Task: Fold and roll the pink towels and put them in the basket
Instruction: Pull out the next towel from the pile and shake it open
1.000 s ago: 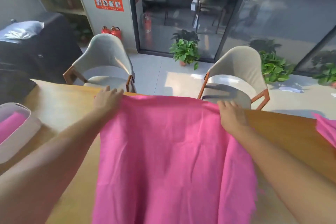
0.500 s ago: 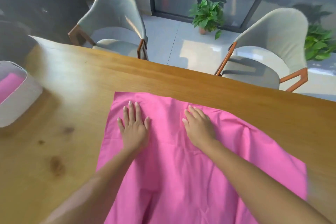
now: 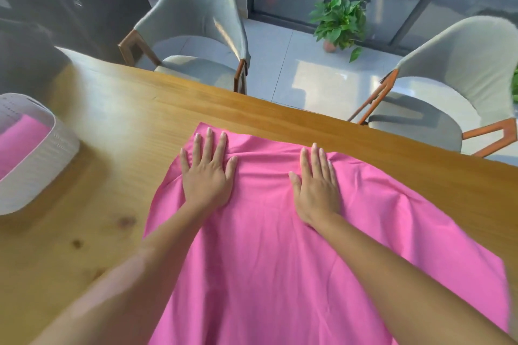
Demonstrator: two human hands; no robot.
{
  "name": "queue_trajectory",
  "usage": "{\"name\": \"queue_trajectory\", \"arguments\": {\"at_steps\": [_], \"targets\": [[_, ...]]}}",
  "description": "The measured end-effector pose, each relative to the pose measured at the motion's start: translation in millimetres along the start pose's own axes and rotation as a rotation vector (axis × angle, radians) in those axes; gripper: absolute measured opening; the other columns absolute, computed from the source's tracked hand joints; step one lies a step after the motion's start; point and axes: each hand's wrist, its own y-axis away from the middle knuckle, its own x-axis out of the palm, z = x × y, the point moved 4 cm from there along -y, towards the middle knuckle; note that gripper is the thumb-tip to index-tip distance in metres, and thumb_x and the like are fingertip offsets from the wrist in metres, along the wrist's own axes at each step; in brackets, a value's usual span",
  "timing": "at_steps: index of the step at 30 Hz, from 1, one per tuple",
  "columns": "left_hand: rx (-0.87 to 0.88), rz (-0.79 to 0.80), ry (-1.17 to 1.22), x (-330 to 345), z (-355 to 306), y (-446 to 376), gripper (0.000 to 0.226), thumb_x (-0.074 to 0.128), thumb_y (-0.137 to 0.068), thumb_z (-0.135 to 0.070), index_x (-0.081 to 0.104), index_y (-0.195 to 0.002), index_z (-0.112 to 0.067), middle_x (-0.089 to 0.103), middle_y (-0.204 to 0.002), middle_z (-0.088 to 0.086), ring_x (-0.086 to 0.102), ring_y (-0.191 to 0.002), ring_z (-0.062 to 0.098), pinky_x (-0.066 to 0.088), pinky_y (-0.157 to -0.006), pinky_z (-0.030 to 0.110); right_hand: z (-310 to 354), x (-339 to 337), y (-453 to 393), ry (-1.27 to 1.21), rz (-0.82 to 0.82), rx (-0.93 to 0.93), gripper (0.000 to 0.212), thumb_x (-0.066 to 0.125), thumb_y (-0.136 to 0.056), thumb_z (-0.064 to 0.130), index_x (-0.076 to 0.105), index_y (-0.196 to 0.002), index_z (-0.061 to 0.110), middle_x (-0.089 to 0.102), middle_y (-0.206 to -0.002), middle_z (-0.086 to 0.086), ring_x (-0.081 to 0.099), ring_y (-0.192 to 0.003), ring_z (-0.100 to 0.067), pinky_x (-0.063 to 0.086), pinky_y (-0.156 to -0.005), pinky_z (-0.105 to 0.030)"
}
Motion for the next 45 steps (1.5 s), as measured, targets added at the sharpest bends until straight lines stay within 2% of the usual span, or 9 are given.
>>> {"name": "queue_trajectory", "arguments": {"at_steps": [5, 10, 12, 16, 21, 28, 34, 41, 45], "targets": [[0.062, -0.019, 0.061, -9, 9, -38, 0.06, 0.012, -0.104, -0.058, 0.014, -0.161, -0.037, 0.003, -0.17, -0.004, -0.002, -0.157, 0.019, -0.002, -0.126, 0.048, 19, -2, -44, -0.031, -0.066, 0.028, 0.057, 0.023, -0.108, 0.038, 0.019, -0.159, 0.012, 0.011, -0.167, -0.008, 0.006, -0.155, -0.021, 0.005, -0.126, -0.038], [-0.035, -0.214, 0.433, -37, 26, -64, 0.025, 0.053, -0.101, -0.022, 0.07, -0.119, -0.019, 0.059, -0.133, 0.004, 0.046, -0.124, 0.03, 0.034, -0.106, 0.044, 23, -16, -62, -0.128, -0.331, 0.154, 0.032, 0.059, -0.099, 0.021, 0.064, -0.128, 0.009, 0.061, -0.13, -0.014, 0.054, -0.123, -0.036, 0.041, -0.103, -0.048], [-0.081, -0.173, 0.443, -39, 34, -78, 0.017, 0.06, -0.096, -0.021, 0.069, -0.11, -0.018, 0.059, -0.119, 0.005, 0.045, -0.113, 0.03, 0.032, -0.097, 0.042, 20, -20, -69, -0.134, -0.375, 0.181, 0.024, 0.067, -0.091, 0.019, 0.068, -0.113, 0.009, 0.063, -0.11, -0.013, 0.056, -0.105, -0.037, 0.042, -0.089, -0.047], [0.005, -0.148, 0.392, -38, 41, -94, 0.009, 0.058, -0.098, -0.019, 0.064, -0.097, -0.012, 0.062, -0.106, 0.009, 0.047, -0.103, 0.033, 0.031, -0.09, 0.042, 18, -23, -82, -0.12, -0.313, 0.258, 0.004, 0.067, -0.091, 0.023, 0.066, -0.091, 0.019, 0.061, -0.1, -0.005, 0.049, -0.105, -0.032, 0.028, -0.086, -0.04], [-0.011, -0.223, 0.299, -54, 72, -167, 0.011, 0.059, -0.097, -0.019, 0.064, -0.101, -0.01, 0.06, -0.112, 0.016, 0.049, -0.108, 0.038, 0.037, -0.093, 0.046, 57, -35, -132, -0.052, -0.314, 0.103, 0.009, 0.063, -0.094, 0.028, 0.064, -0.091, 0.019, 0.06, -0.099, -0.003, 0.05, -0.105, -0.029, 0.024, -0.083, -0.037], [0.014, -0.207, 0.187, -62, 72, -246, 0.017, 0.051, -0.097, -0.012, 0.06, -0.111, -0.007, 0.057, -0.119, 0.02, 0.051, -0.111, 0.038, 0.039, -0.092, 0.047, 83, -27, -209, -0.009, -0.276, 0.205, 0.012, 0.054, -0.099, 0.029, 0.063, -0.102, 0.02, 0.059, -0.111, -0.004, 0.048, -0.113, -0.027, 0.029, -0.089, -0.037], [0.222, -0.25, 0.118, -65, 28, -191, 0.043, 0.048, -0.087, -0.008, 0.055, -0.13, -0.012, 0.05, -0.141, 0.011, 0.044, -0.129, 0.032, 0.029, -0.108, 0.044, 79, -23, -184, -0.167, -0.279, 0.207, 0.03, 0.053, -0.1, 0.022, 0.055, -0.127, 0.011, 0.057, -0.123, -0.013, 0.049, -0.116, -0.033, 0.04, -0.094, -0.044], [0.506, 0.059, 0.28, -37, -75, -50, 0.044, 0.055, -0.092, -0.014, 0.054, -0.135, -0.01, 0.039, -0.155, 0.012, 0.032, -0.145, 0.028, 0.031, -0.112, 0.044, 0, -53, -49, -0.081, -0.351, 0.227, 0.034, 0.059, -0.097, 0.018, 0.059, -0.128, 0.003, 0.062, -0.124, -0.019, 0.054, -0.118, -0.038, 0.039, -0.104, -0.046], [0.615, 0.214, 0.324, -16, -132, 17, 0.045, 0.051, -0.096, -0.015, 0.052, -0.141, -0.011, 0.042, -0.153, 0.009, 0.031, -0.147, 0.026, 0.031, -0.115, 0.043, -93, -77, 48, -0.005, -0.338, 0.459, 0.044, 0.06, -0.096, 0.02, 0.053, -0.135, 0.002, 0.058, -0.131, -0.02, 0.051, -0.123, -0.041, 0.038, -0.106, -0.049]]}}
